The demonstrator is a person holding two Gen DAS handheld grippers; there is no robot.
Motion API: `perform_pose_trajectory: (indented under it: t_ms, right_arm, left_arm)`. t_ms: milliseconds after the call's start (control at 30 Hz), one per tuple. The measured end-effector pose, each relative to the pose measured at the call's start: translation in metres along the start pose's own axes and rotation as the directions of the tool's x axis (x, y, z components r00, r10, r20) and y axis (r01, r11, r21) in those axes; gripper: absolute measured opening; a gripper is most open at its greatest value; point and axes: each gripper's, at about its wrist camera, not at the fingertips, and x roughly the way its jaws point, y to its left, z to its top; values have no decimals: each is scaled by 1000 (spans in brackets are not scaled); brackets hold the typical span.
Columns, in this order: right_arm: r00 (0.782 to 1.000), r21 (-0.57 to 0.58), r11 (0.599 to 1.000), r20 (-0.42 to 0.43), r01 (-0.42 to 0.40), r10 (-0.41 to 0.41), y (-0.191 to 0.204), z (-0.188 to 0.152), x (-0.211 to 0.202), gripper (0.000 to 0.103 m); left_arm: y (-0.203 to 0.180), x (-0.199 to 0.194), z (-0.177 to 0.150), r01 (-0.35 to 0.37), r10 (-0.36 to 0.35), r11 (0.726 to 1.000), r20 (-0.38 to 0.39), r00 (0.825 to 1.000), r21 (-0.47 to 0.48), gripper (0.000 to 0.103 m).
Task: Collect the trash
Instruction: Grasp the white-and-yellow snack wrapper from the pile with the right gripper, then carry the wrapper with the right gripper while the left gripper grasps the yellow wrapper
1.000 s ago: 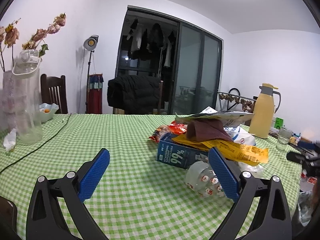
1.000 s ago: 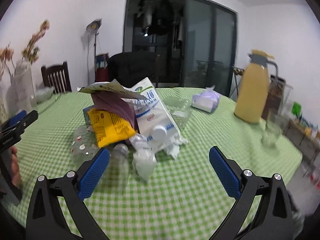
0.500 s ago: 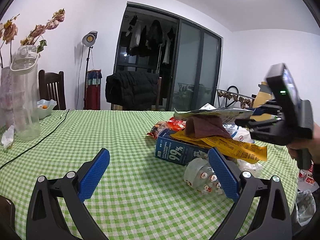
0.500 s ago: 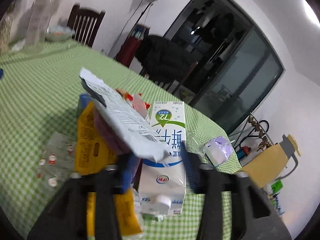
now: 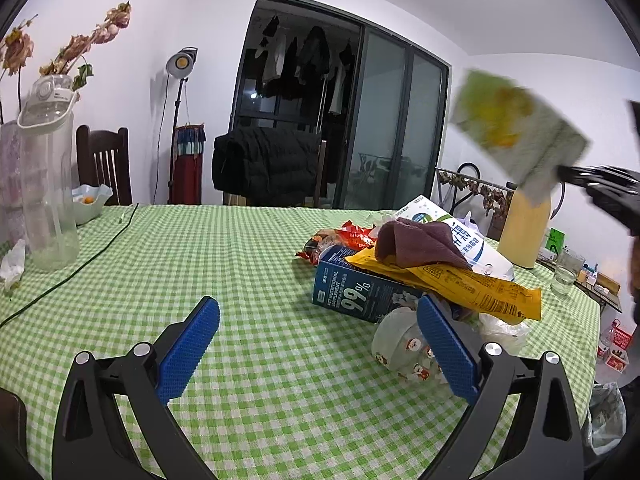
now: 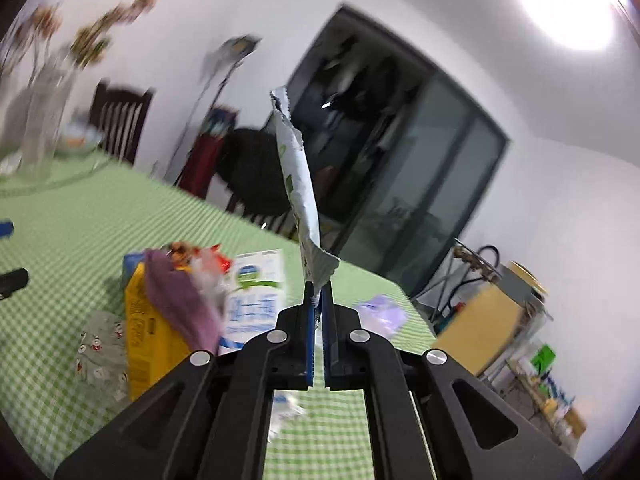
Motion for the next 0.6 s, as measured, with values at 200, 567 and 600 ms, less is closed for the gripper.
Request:
perform_pose_trajectory:
  t_ms: [200,567,600]
  right_arm:
    - [997,32,997,-32,73,-72,-45,-43,-49,3]
    - [982,157,973,-118,168,-151,-105,-118,-91,3]
    - [978,175,967,-129,184,-163,-113,-128,-98,3]
  left_arm:
    - [-7,16,0,-41,44,998,-70,997,40,96]
    - [-53,76,51,126,-111,992,-304,946,29,95]
    - [-61,78,51,137,-119,990,-313,942,36,95]
